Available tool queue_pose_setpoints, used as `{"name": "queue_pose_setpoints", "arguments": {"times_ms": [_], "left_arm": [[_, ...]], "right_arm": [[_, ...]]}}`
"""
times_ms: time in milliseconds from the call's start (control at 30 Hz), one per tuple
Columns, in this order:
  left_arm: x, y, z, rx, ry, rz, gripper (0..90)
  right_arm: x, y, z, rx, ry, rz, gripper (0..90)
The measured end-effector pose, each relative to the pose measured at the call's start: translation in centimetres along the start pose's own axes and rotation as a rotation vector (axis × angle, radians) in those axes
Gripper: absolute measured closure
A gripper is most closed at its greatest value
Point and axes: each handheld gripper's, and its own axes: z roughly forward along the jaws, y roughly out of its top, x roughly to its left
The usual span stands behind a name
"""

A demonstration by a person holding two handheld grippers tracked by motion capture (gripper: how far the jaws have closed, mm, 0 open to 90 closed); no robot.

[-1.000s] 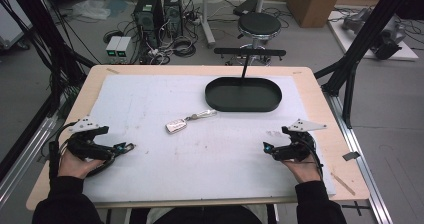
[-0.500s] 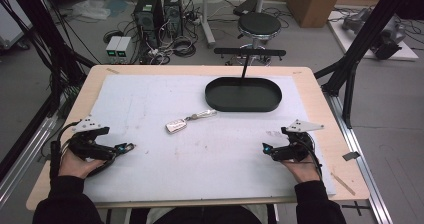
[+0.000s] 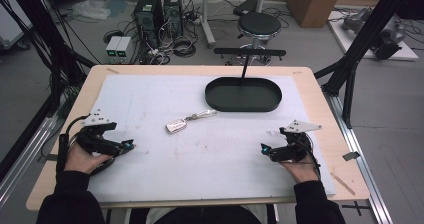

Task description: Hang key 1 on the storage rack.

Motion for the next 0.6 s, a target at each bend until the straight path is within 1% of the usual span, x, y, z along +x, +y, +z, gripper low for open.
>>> {"name": "queue_pose_setpoints", "arguments": {"times_ms": [67,167,267,400,433,467,533,600], "left_arm": [[-0.1,0.8,0.4,0.005,-0.006,0.012,6.2],[-0.3,1.7,0.9,0.02,-0.014,0.031,6.3],[-0.4,2.5,1.5,0.031,-0.025,0.043,6.3],[-0.7,3.7,2.3,0.053,-0.026,0.063,6.3],[-0.8,4.0,2.5,0.066,-0.023,0.075,6.3],[-0.9,4.3,2.7,0.066,-0.024,0.079,6.3],[-1.1,4.9,3.2,0.076,-0.039,0.087,6.9],[-1.2,5.5,3.7,0.097,-0.04,0.099,7.0]], "right_arm": [[0.1,0.0,0.1,0.002,0.0,-0.008,0.8],[0.2,0.1,0.2,0.009,0.001,-0.005,0.8],[0.1,0.1,0.2,0.004,0.001,-0.005,0.8],[0.0,0.0,0.2,0.004,0.002,0.001,0.8],[-0.1,0.0,0.1,0.003,-0.001,-0.003,0.8],[-0.1,0.0,0.1,0.003,-0.001,0.0,0.8],[-0.2,0.0,0.1,0.001,-0.001,0.003,0.8],[-0.3,-0.1,0.0,-0.003,-0.004,0.008,0.8]]}}
